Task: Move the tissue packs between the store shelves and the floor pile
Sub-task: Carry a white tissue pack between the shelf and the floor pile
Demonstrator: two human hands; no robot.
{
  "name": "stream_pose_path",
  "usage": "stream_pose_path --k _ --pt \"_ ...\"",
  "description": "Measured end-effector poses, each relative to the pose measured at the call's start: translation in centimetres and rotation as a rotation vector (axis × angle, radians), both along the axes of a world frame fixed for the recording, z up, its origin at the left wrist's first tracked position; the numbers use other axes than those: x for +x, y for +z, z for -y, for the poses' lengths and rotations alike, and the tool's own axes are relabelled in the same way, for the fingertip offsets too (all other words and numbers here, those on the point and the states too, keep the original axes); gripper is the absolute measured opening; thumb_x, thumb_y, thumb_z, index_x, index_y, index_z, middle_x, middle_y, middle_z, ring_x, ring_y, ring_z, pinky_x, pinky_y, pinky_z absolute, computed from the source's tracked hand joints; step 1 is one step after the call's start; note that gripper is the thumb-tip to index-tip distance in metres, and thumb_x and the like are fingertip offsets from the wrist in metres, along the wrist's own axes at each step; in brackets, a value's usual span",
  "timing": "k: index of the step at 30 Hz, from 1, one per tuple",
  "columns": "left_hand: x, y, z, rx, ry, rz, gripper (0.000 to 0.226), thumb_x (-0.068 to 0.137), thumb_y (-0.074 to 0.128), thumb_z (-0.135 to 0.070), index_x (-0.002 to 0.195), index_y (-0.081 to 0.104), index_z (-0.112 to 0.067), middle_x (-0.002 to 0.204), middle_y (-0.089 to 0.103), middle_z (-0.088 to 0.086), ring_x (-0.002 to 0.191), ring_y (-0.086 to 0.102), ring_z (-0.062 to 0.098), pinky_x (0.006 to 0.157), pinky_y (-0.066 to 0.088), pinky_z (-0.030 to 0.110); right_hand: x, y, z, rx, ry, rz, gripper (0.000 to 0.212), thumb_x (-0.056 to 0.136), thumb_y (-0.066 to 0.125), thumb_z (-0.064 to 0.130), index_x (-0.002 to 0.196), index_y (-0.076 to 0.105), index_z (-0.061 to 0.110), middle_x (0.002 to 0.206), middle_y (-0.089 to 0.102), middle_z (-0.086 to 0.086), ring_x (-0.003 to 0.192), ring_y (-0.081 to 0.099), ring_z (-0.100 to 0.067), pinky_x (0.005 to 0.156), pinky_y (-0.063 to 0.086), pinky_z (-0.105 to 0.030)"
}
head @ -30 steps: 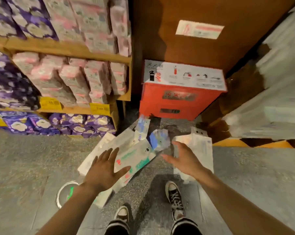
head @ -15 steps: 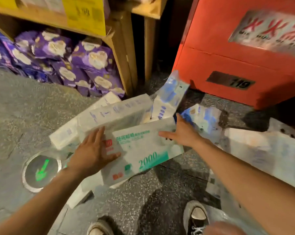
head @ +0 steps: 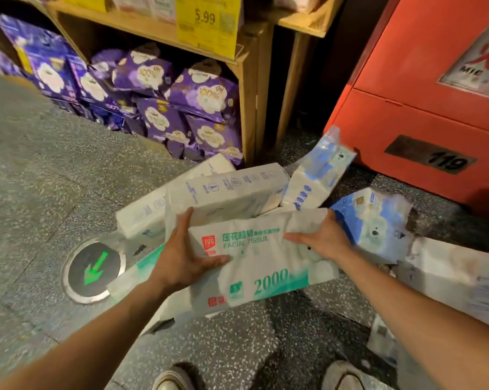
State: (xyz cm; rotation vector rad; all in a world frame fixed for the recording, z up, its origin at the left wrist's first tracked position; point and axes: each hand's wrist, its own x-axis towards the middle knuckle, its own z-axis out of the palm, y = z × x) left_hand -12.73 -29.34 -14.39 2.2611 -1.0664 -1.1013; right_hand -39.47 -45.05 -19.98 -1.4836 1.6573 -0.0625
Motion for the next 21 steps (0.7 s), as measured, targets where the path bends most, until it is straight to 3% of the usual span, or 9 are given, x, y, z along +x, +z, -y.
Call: stream_pose_path --k 3,6,10,13,14,16,17,19,21 --pt "0.2 2.7 -1.0 -0.048 0.077 -0.044 0.126 0.056 0.096 -0.037 0.156 0.018 -0.031 0.13 0.058 -0.009 0.098 0.061 0.006 0.089 0.05 0.029 0.4 3.1 -1.1 -0.034 -0.068 0.021 0.118 0.039 0.097 0.058 0.132 0.039 0.015 0.123 0.055 -0.001 0.115 0.057 -0.023 0.097 0.053 -0.045" --pt "1.1 8.8 -2.5 -0.106 0.168 -0.082 0.125 0.057 0.096 -0.027 0.156 0.019 -0.03 0.11 0.053 -0.03 0.086 0.062 -0.005 0.075 0.05 0.016 0.7 7.9 -1.0 -0.107 -0.084 0.07 0.128 0.021 0.086 0.082 0.127 0.049 0.022 0.12 0.064 0.003 0.111 0.063 -0.019 0.093 0.057 -0.044" --pt "2.8 19.5 -5.3 -0.181 0.309 -0.109 0.134 0.051 0.096 -0.033 0.156 0.013 -0.033 0.112 0.064 -0.022 0.093 0.067 0.002 0.083 0.054 0.031 2.3 19.7 -0.5 -0.145 -0.039 0.108 0.114 0.024 0.077 0.093 0.116 0.063 0.027 0.113 0.07 0.004 0.104 0.068 -0.018 0.086 0.06 -0.041" --pt "2.9 28.6 -8.0 -0.183 0.407 -0.174 0.113 0.054 0.095 -0.03 0.147 0.032 -0.032 0.096 0.075 -0.013 0.085 0.072 0.004 0.074 0.057 0.026 4.3 30.4 -1.0 -0.187 0.038 0.164 0.092 0.036 0.081 0.082 0.104 0.067 0.022 0.099 0.072 0.004 0.091 0.069 -0.015 0.075 0.059 -0.039" --pt "2.7 31.6 -9.1 -0.19 0.437 -0.182 0.093 0.053 0.093 -0.03 0.132 0.045 -0.035 0.092 0.077 -0.014 0.082 0.073 0.003 0.068 0.058 0.021 4.9 33.8 -1.2 -0.186 0.064 0.174 0.088 0.039 0.084 0.077 0.104 0.066 0.02 0.099 0.071 0.003 0.089 0.068 -0.015 0.073 0.059 -0.04" --pt "2.1 37.7 -11.6 -0.206 0.488 -0.181 0.067 0.052 0.091 -0.035 0.104 0.05 -0.042 0.085 0.072 -0.03 0.078 0.071 -0.004 0.063 0.057 0.018 6.4 40.5 -1.8 -0.181 0.136 0.192 0.087 0.042 0.087 0.074 0.107 0.062 0.022 0.103 0.068 0.0 0.09 0.067 -0.017 0.074 0.059 -0.043" --pt "1.9 40.6 -12.9 -0.213 0.52 -0.171 0.063 0.052 0.091 -0.038 0.101 0.052 -0.04 0.084 0.071 -0.033 0.077 0.07 -0.006 0.066 0.059 0.021 7.3 43.7 -2.2 -0.166 0.177 0.197 0.087 0.044 0.089 0.072 0.109 0.059 0.023 0.106 0.067 -0.001 0.092 0.066 -0.018 0.074 0.059 -0.043" --pt "1.4 45.8 -15.9 -0.235 0.617 -0.17 0.065 0.054 0.095 -0.034 0.104 0.053 -0.038 0.087 0.075 -0.021 0.079 0.071 -0.004 0.068 0.059 0.026 9.0 49.8 -3.4 -0.125 0.309 0.198 0.082 0.054 0.094 0.058 0.113 0.052 0.022 0.108 0.062 0.003 0.095 0.063 -0.016 0.075 0.057 -0.04" --pt "1.2 51.0 -19.3 -0.267 0.763 -0.184 0.085 0.054 0.097 -0.027 0.119 0.043 -0.041 0.096 0.074 -0.013 0.084 0.071 -0.002 0.07 0.058 0.025 11.3 55.6 -5.0 -0.108 0.469 0.196 0.083 0.058 0.093 0.058 0.119 0.047 0.025 0.109 0.061 0.008 0.098 0.064 -0.015 0.079 0.056 -0.038"
